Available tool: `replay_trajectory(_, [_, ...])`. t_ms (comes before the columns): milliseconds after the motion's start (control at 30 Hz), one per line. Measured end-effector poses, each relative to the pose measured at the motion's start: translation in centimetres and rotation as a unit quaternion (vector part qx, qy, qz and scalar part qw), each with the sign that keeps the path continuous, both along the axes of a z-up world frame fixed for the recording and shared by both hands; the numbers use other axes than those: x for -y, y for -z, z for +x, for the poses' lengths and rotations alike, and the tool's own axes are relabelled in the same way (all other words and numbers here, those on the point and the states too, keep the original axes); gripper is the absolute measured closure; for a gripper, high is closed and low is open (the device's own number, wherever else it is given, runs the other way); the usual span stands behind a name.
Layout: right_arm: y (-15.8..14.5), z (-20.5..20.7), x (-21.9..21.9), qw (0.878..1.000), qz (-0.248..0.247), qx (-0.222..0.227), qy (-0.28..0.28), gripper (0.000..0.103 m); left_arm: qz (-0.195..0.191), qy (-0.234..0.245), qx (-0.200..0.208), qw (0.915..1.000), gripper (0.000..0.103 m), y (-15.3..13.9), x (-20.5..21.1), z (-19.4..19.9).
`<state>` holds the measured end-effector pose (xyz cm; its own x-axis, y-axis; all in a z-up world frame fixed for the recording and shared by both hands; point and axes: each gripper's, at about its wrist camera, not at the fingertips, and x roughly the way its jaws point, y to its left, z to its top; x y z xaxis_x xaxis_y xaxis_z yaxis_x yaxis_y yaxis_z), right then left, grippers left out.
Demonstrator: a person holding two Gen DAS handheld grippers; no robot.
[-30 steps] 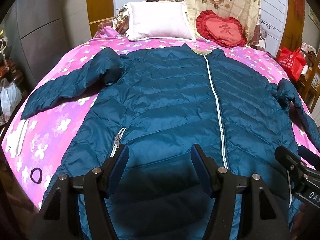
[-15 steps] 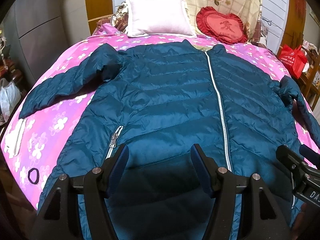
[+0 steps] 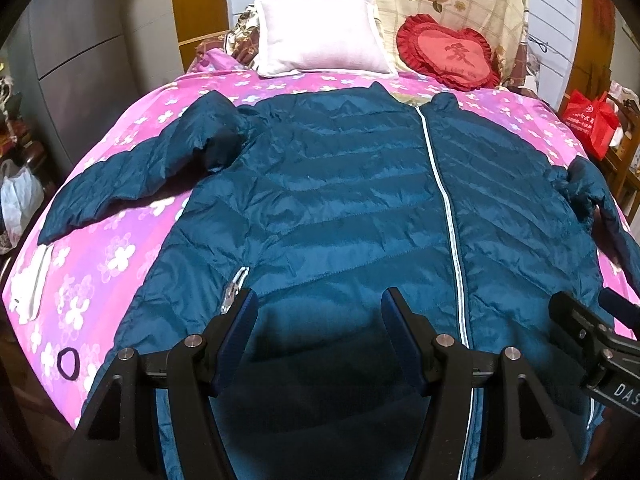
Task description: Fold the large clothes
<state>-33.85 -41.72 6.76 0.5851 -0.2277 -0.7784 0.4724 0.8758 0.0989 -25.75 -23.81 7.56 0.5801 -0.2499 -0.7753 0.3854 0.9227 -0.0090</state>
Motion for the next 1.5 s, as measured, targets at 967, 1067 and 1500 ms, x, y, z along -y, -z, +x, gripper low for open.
replay_trajectory(967, [1.3,3.8,0.7,1.0,0.012,-0.005,-0.006,0.0,0.003,-0.01,-0.006,0.9999,0.063,1.0,0.4,3.4])
replay_trajectory(1067, [1.3,4.3,0.4,1.0,0.01,-0.007,-0.01,0.0,0.003,-0.01,-0.009,0.9999,0.063,1.1,0.5,3.7])
replay_trajectory(1500, [2.2,6.4,0.6,1.0,0.009,-0.01,-0.012,0.0,0.011,-0.014,-0.014,0.9997,0.063,2.2,0.7,5.5])
